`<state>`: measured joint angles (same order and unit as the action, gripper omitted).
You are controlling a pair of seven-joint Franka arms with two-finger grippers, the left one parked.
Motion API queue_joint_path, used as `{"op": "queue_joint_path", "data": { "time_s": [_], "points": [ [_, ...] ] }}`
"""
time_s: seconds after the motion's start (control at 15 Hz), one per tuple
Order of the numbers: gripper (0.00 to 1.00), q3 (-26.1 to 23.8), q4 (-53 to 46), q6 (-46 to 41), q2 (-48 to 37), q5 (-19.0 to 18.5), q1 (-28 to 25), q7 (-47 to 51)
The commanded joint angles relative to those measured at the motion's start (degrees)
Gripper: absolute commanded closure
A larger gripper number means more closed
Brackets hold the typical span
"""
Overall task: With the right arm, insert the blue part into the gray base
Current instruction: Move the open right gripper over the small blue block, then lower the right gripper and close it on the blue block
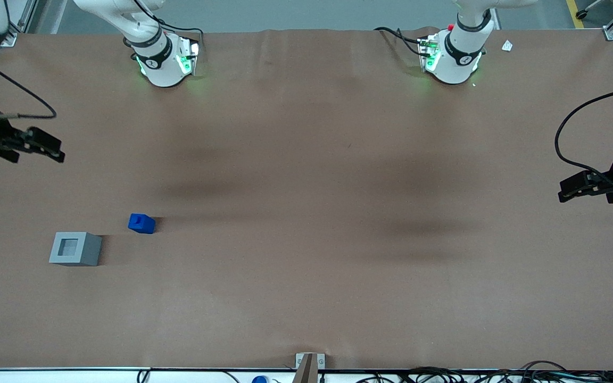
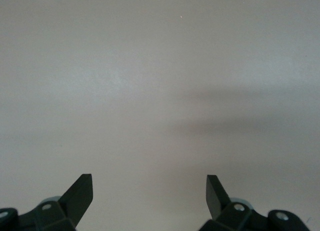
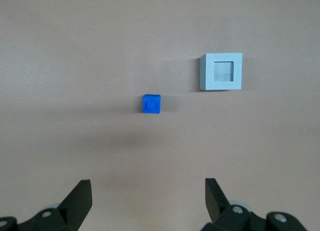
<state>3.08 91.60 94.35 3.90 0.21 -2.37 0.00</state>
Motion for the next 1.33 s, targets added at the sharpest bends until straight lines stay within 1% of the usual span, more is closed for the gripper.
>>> {"op": "queue_joint_path", "data": {
  "time_s": [0.0, 0.2, 0.47, 0.67, 0.93, 1.27],
  "points": [
    [0.0, -0.1, 1.1, 4.9, 4.8, -0.4, 0.5, 1.0],
    [0.0, -0.1, 3.8, 9.1, 7.4, -0.3, 0.1, 1.0],
    [0.0, -0.1, 13.3, 20.5, 7.4, -0.2, 0.0, 1.1],
    [0.0, -0.1, 18.1, 27.5, 8.4, 0.2, -0.3, 3.1],
    [0.0, -0.2, 20.9, 32.4, 10.9, 0.4, -0.3, 3.9],
    [0.0, -0.2, 21.3, 37.1, 15.2, 0.4, -1.4, 5.4]
  ]
}}
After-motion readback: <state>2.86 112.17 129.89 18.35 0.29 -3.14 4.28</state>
